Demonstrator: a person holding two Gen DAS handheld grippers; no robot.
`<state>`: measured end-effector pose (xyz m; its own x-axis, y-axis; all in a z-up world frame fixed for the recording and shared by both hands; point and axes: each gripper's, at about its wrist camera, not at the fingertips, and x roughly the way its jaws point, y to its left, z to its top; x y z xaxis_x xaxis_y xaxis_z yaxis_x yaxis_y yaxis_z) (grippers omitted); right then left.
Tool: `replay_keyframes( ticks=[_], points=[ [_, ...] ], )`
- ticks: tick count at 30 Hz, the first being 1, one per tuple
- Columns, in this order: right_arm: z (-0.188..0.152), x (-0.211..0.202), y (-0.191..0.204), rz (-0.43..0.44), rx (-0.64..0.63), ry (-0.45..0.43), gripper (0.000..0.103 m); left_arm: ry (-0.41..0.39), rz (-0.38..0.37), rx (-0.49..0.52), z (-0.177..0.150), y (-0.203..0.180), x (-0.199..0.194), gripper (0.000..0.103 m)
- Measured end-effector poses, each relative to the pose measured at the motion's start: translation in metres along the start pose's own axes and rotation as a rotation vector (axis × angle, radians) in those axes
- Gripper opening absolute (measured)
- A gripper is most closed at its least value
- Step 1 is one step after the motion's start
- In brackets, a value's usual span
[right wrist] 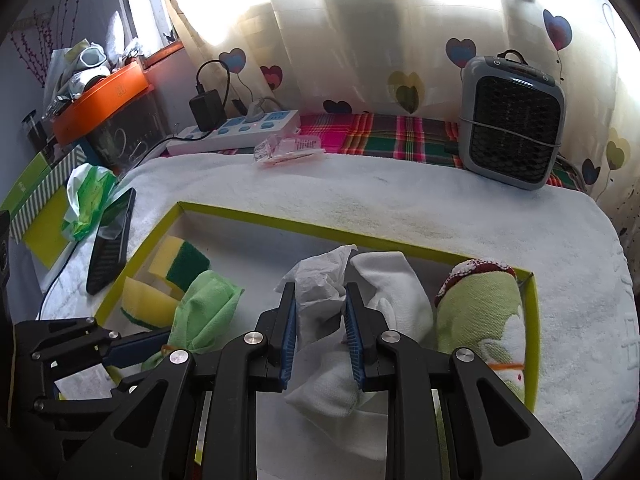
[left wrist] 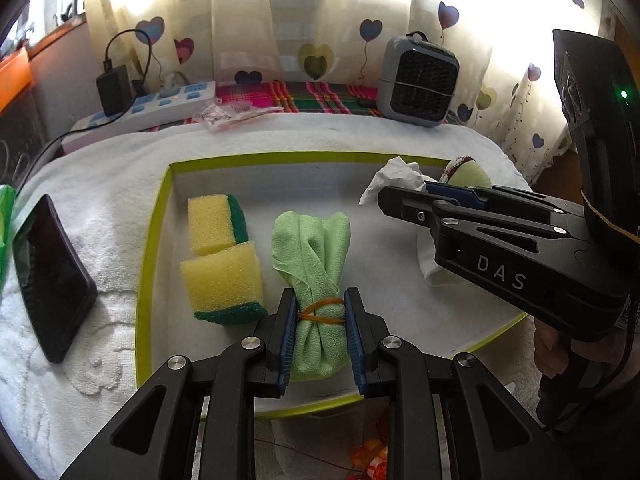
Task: Organize soft objects
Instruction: 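Open the right gripper on the white cloth in the box while the left gripper releases the green bundle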
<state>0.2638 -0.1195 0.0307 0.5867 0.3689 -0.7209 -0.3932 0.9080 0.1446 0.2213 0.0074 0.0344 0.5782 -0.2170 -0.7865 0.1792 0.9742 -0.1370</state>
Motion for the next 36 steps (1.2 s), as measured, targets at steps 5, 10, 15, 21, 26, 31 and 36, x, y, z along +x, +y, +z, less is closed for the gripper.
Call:
replay_keyframes(
  ticks=[5,10,15,21,26,31,36],
  points=[
    [0.001,0.004,0.002,-0.007,-0.009,-0.001,0.024,0.006,-0.002,-0.014,0.000,0.002,0.001,0.022],
    [0.001,0.006,0.005,-0.015,-0.030,0.000,0.024,0.004,-0.006,-0.014,0.000,0.003,0.001,0.022],
    [0.000,0.007,0.007,-0.031,-0.046,-0.003,0.024,0.004,-0.005,-0.013,0.000,0.003,0.001,0.024],
    [-0.001,0.007,0.009,-0.038,-0.056,-0.006,0.025,0.002,-0.004,-0.013,0.000,0.002,0.002,0.027],
    [-0.001,0.006,0.011,-0.041,-0.062,-0.008,0.032,0.001,-0.003,-0.016,0.000,0.003,0.001,0.032],
    [-0.001,0.006,0.012,-0.039,-0.063,-0.011,0.038,0.001,0.005,-0.016,-0.001,0.003,0.000,0.033],
    [-0.001,0.004,0.012,-0.035,-0.060,-0.017,0.041,-0.006,0.012,-0.017,-0.001,0.003,-0.003,0.037]
  ],
)
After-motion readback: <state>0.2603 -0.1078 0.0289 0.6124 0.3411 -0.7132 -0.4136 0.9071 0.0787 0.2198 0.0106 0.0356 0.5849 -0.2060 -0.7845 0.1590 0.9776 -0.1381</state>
